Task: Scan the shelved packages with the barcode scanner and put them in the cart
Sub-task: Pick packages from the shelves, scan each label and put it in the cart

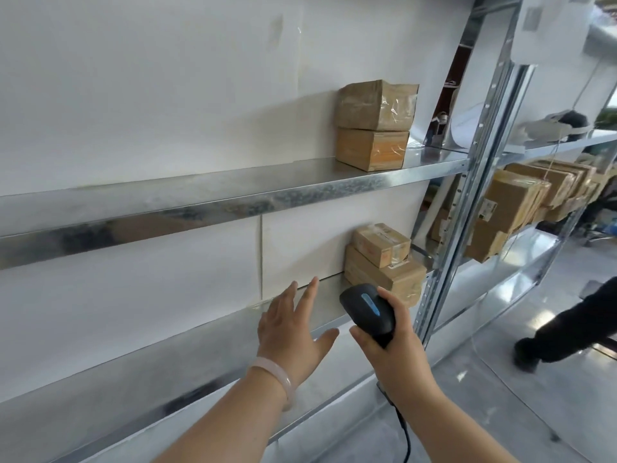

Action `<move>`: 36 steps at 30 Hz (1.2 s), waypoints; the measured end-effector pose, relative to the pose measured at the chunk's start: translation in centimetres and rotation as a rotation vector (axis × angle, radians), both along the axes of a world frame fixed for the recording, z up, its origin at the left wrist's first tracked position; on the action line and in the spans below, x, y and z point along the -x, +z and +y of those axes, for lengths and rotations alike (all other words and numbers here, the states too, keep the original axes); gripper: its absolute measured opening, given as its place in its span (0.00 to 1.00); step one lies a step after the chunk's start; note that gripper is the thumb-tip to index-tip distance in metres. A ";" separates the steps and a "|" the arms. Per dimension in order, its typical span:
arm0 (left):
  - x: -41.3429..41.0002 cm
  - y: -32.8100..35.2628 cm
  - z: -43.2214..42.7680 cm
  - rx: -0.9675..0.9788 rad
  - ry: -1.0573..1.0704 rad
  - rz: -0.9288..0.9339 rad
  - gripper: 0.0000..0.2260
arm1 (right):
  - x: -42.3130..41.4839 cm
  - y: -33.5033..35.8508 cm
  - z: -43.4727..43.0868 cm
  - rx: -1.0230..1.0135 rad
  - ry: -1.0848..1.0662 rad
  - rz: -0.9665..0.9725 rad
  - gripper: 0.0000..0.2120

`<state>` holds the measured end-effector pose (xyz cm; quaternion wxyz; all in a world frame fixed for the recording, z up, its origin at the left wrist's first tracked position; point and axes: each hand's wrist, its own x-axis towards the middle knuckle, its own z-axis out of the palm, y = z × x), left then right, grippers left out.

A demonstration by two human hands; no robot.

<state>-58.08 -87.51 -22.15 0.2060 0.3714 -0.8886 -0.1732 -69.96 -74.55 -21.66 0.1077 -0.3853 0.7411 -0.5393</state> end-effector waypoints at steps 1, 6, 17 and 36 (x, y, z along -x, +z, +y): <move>0.1 0.0 -0.6 0.008 -0.010 0.003 0.37 | -0.1 -0.1 -0.5 0.007 -0.011 0.001 0.31; 0.1 0.5 -3.2 0.042 -0.054 0.000 0.38 | -0.6 -0.3 -2.6 0.040 -0.063 -0.009 0.31; 2.4 1.4 -4.3 0.067 -0.103 -0.009 0.37 | 2.3 1.0 -2.0 0.052 -0.153 0.071 0.30; 14.6 2.3 -0.7 0.013 -0.154 -0.032 0.38 | 14.7 3.1 3.1 0.044 -0.241 0.147 0.31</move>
